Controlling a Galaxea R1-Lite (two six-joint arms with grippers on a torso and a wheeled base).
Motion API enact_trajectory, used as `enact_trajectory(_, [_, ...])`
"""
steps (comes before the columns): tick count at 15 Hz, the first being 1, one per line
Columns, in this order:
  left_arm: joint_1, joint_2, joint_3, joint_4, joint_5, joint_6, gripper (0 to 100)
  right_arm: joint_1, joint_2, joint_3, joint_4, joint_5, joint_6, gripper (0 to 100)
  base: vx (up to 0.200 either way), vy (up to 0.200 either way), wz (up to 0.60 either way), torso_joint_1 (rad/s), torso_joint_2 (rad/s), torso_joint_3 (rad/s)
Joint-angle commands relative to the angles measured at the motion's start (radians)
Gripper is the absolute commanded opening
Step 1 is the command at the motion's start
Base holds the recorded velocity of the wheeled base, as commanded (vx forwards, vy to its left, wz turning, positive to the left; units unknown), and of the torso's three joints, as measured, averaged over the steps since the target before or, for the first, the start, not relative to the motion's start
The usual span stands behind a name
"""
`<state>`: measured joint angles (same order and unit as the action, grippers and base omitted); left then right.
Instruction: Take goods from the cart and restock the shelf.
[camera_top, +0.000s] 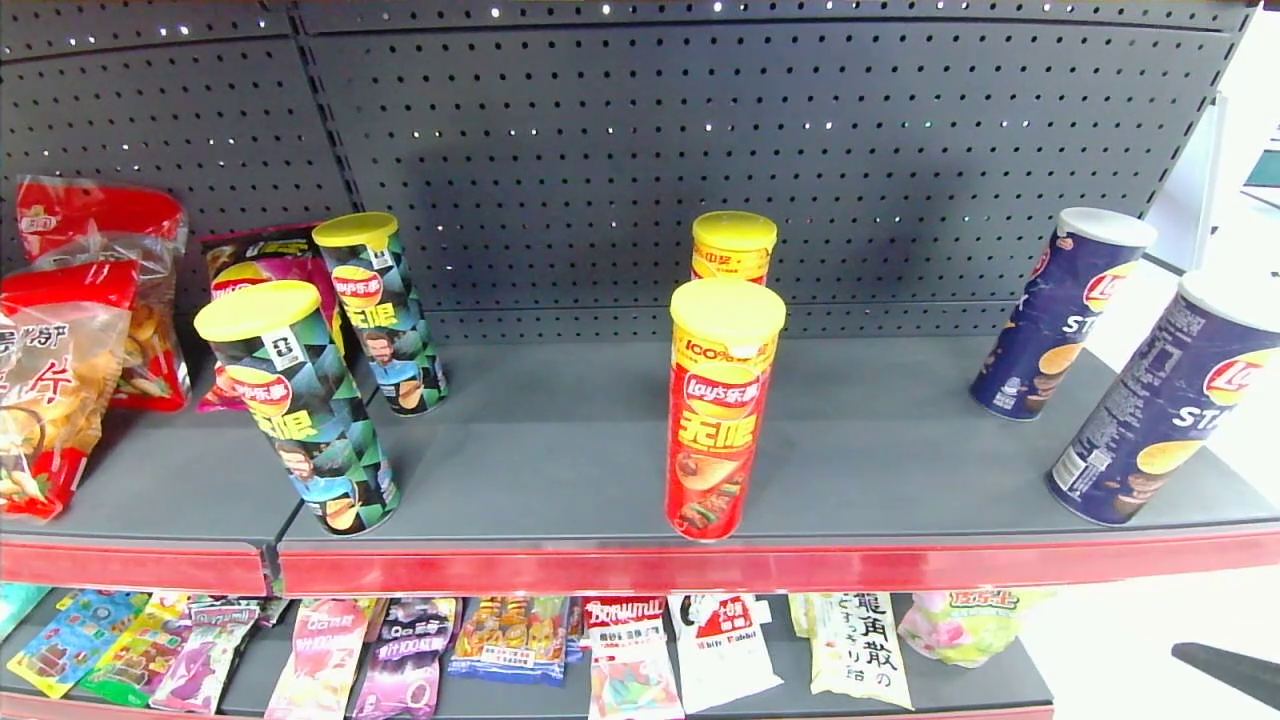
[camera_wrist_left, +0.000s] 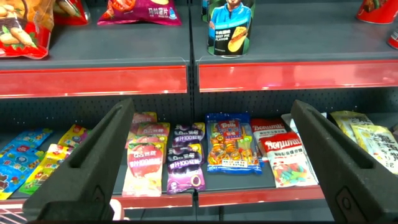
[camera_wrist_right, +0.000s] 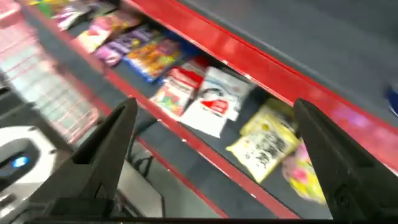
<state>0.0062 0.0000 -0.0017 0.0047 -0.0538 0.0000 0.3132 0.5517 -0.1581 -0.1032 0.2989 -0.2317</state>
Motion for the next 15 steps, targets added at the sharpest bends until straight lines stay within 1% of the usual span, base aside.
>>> enact_trajectory(1, [0.0, 0.002, 0.0, 0.0, 0.0, 0.0, 100, -0.171, -0.283, 0.115, 0.046, -0.035, 0.005, 100, 0.0, 0.0, 0.0, 0.0, 0.0, 0.0])
enact_trajectory(2, [0.0, 0.002, 0.0, 0.0, 0.0, 0.0, 100, -0.236, -0.383, 0.158, 0.048, -0.072, 0.029, 100, 0.0, 0.0, 0.0, 0.0, 0.0, 0.0])
enact_trajectory(3, [0.0, 0.002, 0.0, 0.0, 0.0, 0.0, 100, -0.264, -0.424, 0.157, 0.051, -0.083, 0.054, 100, 0.0, 0.0, 0.0, 0.0, 0.0, 0.0])
enact_trajectory(4, [0.001, 0.002, 0.0, 0.0, 0.0, 0.0, 100, -0.335, -0.506, 0.152, 0.059, -0.086, 0.101, 100, 0.0, 0.0, 0.0, 0.0, 0.0, 0.0])
enact_trajectory(5, [0.0, 0.002, 0.0, 0.0, 0.0, 0.0, 100, -0.338, -0.507, 0.155, 0.051, -0.095, 0.098, 100, 0.0, 0.0, 0.0, 0.0, 0.0, 0.0])
enact_trajectory(6, [0.0, 0.002, 0.0, 0.0, 0.0, 0.0, 100, -0.319, -0.547, 0.158, 0.051, -0.144, 0.114, 100, 0.0, 0.0, 0.0, 0.0, 0.0, 0.0])
enact_trajectory(7, [0.0, 0.002, 0.0, 0.0, 0.0, 0.0, 100, -0.316, -0.552, 0.158, 0.056, -0.21, 0.153, 100, 0.0, 0.0, 0.0, 0.0, 0.0, 0.0])
enact_trajectory(8, [0.0, 0.002, 0.0, 0.0, 0.0, 0.0, 100, -0.316, -0.55, 0.158, 0.088, -0.282, 0.204, 100, 0.0, 0.0, 0.0, 0.0, 0.0, 0.0])
enact_trajectory(9, [0.001, 0.002, 0.0, 0.0, 0.0, 0.0, 100, -0.316, -0.55, 0.155, 0.115, -0.311, 0.236, 100, 0.0, 0.0, 0.0, 0.0, 0.0, 0.0])
enact_trajectory(15, [0.001, 0.002, 0.0, 0.0, 0.0, 0.0, 100, -0.315, -0.55, 0.157, 0.108, -0.305, 0.233, 100, 0.0, 0.0, 0.0, 0.0, 0.0, 0.0])
